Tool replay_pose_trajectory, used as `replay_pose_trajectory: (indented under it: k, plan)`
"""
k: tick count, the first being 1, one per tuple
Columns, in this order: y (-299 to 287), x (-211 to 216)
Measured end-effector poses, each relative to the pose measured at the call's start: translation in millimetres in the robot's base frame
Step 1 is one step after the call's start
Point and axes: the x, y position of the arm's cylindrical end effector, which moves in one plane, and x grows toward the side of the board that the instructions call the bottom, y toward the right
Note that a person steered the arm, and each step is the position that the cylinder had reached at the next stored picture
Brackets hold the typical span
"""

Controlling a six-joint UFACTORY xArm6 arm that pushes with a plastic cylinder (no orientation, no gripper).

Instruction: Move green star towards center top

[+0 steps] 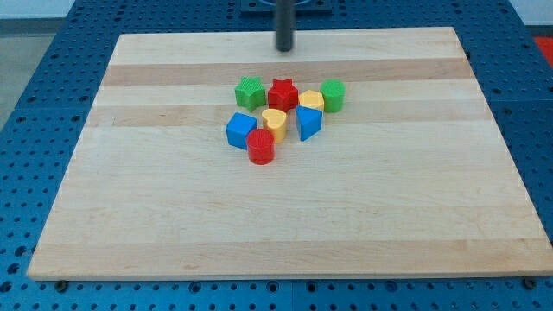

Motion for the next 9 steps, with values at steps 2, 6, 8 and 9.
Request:
replay_pose_trajectory:
  k: [2,6,8,9]
  plan:
    - [-94.1,51.6]
    - [-37.8,125.6]
    - [-1.9,138.9]
    - [11.4,135.4]
